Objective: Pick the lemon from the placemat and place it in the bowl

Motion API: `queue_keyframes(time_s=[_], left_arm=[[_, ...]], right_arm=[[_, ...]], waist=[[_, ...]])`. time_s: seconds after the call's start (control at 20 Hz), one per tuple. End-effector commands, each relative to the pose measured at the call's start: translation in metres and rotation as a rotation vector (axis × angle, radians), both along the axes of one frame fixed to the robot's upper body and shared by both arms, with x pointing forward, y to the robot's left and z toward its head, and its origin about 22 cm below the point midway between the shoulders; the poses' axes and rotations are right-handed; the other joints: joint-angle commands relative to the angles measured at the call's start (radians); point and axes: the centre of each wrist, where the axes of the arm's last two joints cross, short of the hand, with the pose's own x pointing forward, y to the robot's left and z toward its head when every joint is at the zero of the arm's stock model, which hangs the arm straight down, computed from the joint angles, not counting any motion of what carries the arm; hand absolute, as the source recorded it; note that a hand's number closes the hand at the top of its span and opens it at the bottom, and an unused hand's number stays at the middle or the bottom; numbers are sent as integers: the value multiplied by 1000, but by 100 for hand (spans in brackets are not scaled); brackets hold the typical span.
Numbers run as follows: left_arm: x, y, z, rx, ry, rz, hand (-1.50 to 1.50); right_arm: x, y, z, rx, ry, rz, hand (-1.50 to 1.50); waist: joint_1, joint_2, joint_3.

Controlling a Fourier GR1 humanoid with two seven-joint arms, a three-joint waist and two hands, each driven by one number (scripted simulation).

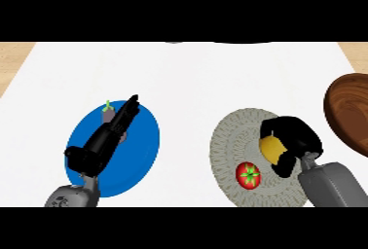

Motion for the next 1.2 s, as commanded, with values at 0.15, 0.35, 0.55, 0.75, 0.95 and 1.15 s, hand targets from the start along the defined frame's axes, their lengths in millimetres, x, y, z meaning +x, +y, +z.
queue_keyframes(time_s=[0.15,0.35,0.55,0.75,0.95,1.15], left_arm=[[-9,3,-14,-9,-1,5,0],[-14,-4,3,3,8,12,0],[3,9,9,4,8,33,0],[6,-2,3,9,3,7,0],[7,4,15,6,-3,-2,0],[-10,16,1,-5,-6,0,0]], right_arm=[[-27,-12,30,-127,-202,-108,150],[-39,-10,59,-80,-405,-176,150],[-45,-17,105,94,-637,-253,150],[-53,-15,129,280,-712,-313,150],[-55,-47,158,311,-731,-379,150],[-28,-71,142,177,-707,-437,150]], waist=[[-5,-1,0],[-2,-4,0],[-16,-3,1],[-8,0,0],[0,1,0],[8,2,0]])
